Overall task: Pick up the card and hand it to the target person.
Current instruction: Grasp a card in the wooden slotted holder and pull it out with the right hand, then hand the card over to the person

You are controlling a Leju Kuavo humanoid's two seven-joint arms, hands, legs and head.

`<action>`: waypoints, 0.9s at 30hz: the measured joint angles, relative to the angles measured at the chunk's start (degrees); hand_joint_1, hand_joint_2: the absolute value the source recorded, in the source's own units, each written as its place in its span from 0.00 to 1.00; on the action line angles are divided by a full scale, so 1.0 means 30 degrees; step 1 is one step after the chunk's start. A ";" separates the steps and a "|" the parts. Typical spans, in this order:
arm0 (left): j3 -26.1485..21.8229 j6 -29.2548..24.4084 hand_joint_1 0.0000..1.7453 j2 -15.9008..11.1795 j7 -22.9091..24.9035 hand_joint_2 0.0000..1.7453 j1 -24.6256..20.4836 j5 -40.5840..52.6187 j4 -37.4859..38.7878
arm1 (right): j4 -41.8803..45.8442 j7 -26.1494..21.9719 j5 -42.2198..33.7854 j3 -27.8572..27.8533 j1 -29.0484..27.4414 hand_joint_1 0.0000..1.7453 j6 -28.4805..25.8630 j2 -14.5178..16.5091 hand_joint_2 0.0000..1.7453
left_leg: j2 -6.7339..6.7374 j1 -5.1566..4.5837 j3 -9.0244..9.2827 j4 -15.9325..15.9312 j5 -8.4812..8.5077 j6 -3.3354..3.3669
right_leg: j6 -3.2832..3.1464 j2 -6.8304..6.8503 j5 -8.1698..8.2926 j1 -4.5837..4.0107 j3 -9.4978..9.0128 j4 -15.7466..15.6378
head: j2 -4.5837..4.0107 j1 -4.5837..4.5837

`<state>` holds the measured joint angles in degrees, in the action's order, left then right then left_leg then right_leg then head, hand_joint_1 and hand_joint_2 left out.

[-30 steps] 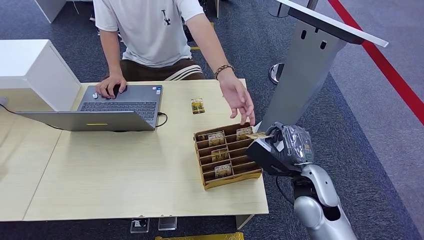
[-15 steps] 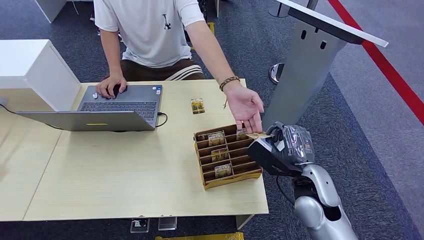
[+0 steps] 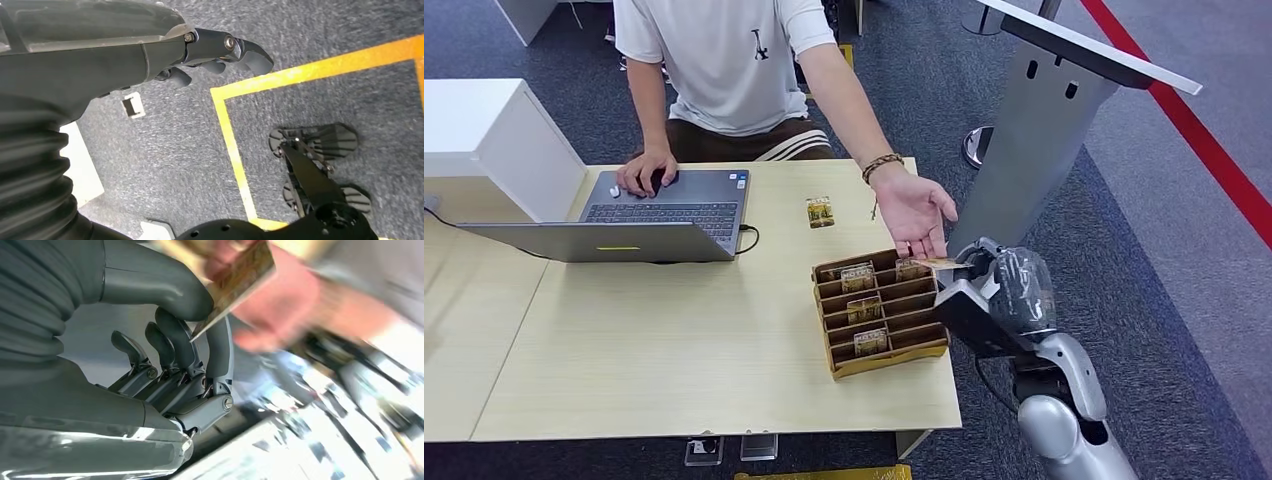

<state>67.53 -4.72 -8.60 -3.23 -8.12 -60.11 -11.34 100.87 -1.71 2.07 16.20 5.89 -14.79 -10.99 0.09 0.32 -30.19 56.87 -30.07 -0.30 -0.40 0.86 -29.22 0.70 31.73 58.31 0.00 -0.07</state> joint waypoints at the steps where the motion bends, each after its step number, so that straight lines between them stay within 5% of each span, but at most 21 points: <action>1: -0.0002 0.0000 0.00 -0.0002 0.0000 0.00 0.0003 0.0000 0.0000 | -0.0012 0.0012 -0.0025 0.0000 0.0004 0.00 0.0014 0.0000 1.00 | 0.0000 0.0000 0.0000 0.0000 0.0000 0.0000 | 0.0000 0.0000 0.0000 0.0000 0.0000 0.0000 | 0.0000 0.0000; 27: -0.0033 0.0015 0.00 -0.0026 0.0000 0.00 0.0064 -0.0035 0.0000 | -0.0403 0.0464 -0.0912 -0.0007 0.0115 0.00 0.0669 -0.0059 1.00 | -0.0001 0.0000 -0.0001 0.0000 0.0000 0.0000 | 0.0000 0.0000 0.0000 0.0000 0.0000 0.0000 | 0.0000 0.0007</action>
<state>67.43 -4.68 -8.68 -3.23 -7.93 -60.21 -11.34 99.66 -0.31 -0.67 16.17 6.24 -12.78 -11.17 0.08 0.32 -30.20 56.87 -30.07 -0.30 -0.40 0.86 -29.22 0.70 31.73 58.31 0.00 -0.04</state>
